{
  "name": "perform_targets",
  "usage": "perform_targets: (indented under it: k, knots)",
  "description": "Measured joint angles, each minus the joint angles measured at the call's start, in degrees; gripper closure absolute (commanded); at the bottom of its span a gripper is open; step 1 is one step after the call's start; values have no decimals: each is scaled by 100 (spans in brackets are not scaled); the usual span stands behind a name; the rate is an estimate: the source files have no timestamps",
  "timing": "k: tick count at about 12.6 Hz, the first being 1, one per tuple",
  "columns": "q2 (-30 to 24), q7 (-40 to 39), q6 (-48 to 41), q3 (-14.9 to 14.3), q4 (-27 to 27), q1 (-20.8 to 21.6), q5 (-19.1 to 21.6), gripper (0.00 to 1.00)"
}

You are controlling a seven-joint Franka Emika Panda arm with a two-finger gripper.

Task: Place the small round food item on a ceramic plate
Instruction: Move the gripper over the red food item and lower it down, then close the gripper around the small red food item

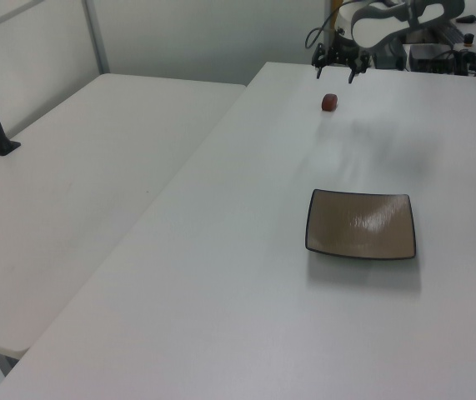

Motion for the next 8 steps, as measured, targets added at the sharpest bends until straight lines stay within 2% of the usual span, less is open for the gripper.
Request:
perform_targets:
  k: [4, 7, 8]
  knots:
    - [939, 229, 78, 1, 879, -100, -392, 0]
    - [1408, 235, 391, -1, 1135, -236, -478, 0]
    - [1546, 235, 452, -2, 1148, -302, -490, 8]
